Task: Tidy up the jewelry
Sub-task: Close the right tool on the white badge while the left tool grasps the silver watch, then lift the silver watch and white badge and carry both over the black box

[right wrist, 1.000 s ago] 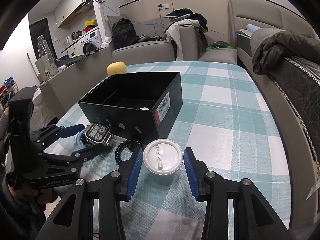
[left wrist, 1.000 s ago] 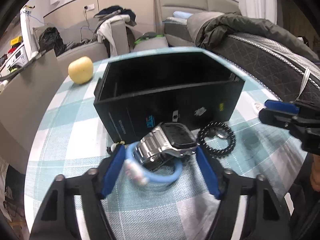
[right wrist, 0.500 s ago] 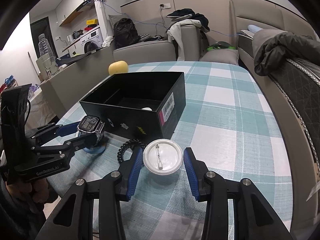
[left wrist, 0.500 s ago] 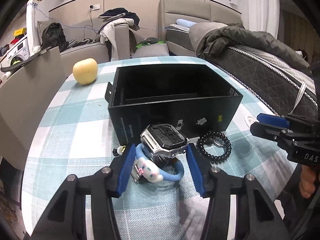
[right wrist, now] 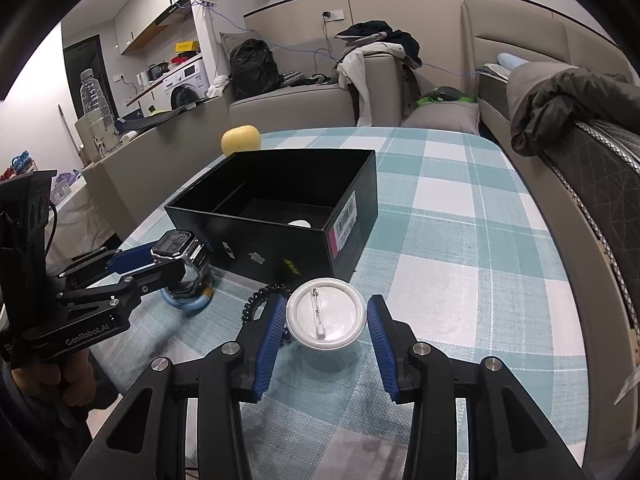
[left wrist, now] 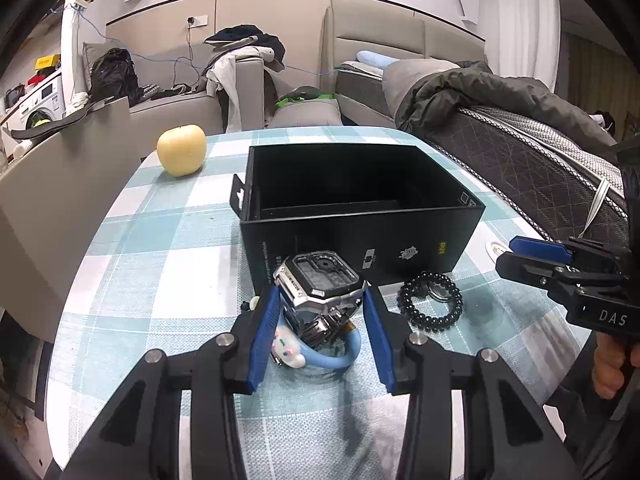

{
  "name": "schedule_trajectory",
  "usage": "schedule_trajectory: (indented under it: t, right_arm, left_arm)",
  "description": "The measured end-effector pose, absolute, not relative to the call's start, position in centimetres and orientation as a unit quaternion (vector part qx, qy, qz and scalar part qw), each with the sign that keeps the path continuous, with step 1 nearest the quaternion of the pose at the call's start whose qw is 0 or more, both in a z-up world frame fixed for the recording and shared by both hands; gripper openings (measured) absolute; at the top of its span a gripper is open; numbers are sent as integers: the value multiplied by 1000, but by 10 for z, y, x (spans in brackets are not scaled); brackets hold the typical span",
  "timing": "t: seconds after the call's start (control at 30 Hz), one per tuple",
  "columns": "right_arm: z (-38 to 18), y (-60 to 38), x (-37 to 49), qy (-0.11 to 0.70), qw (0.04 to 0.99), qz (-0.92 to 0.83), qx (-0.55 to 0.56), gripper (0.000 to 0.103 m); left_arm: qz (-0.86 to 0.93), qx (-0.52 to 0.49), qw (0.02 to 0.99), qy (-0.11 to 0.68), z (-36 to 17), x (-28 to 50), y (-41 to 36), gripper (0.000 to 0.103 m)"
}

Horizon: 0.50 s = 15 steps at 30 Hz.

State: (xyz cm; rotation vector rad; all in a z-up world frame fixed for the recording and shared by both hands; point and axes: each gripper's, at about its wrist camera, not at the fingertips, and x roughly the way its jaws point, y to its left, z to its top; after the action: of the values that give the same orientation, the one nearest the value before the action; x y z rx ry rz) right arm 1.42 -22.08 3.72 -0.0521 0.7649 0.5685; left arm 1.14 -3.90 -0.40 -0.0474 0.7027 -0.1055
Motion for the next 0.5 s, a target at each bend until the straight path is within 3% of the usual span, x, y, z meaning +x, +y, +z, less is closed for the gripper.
schedule_trajectory:
  t: [0.5]
  right_arm:
    - [48,-219,10,341,896,283,-17,41]
  left_arm:
    - [-59,-36,945,319,7,1,-33,37]
